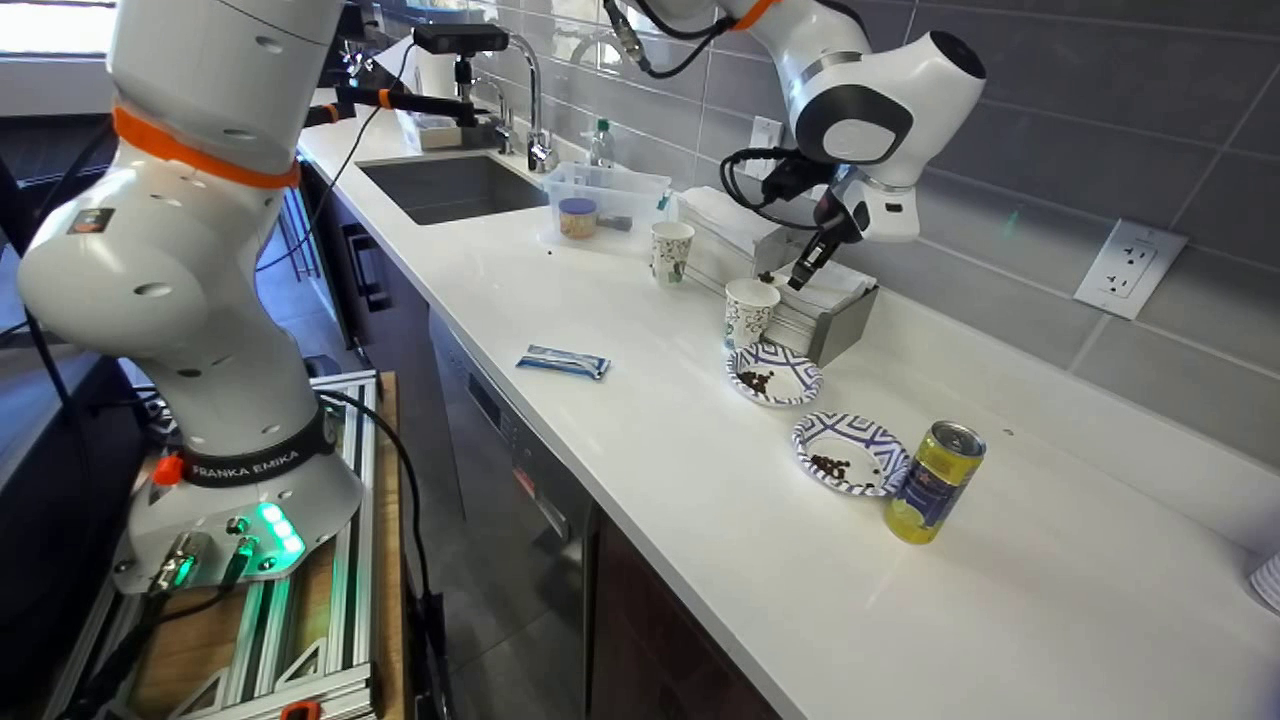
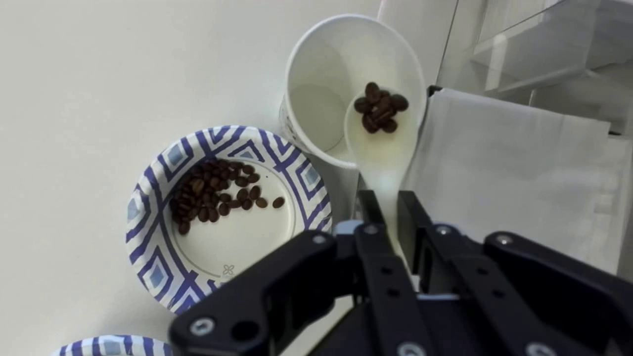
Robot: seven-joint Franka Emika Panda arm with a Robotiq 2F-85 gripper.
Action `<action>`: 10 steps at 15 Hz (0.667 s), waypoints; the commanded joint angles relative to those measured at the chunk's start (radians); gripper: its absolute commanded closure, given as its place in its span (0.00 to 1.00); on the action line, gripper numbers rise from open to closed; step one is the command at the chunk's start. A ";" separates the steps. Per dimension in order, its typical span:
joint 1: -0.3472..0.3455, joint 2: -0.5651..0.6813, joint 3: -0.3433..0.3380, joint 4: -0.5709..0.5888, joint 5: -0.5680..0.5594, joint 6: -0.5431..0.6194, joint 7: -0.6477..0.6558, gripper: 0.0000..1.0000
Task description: Pick up the spoon from the counter and scoop some of the contents from the bowl and pour them in the cup
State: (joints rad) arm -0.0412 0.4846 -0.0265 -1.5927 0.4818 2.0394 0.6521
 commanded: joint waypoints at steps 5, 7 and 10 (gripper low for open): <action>0.031 -0.027 0.017 -0.060 0.001 0.117 -0.050 0.96; 0.027 -0.037 0.025 -0.085 0.009 0.147 -0.097 0.96; 0.022 -0.060 0.032 -0.135 0.018 0.179 -0.172 0.96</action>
State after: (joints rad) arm -0.0109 0.4755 -0.0066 -1.6387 0.4812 2.1681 0.5568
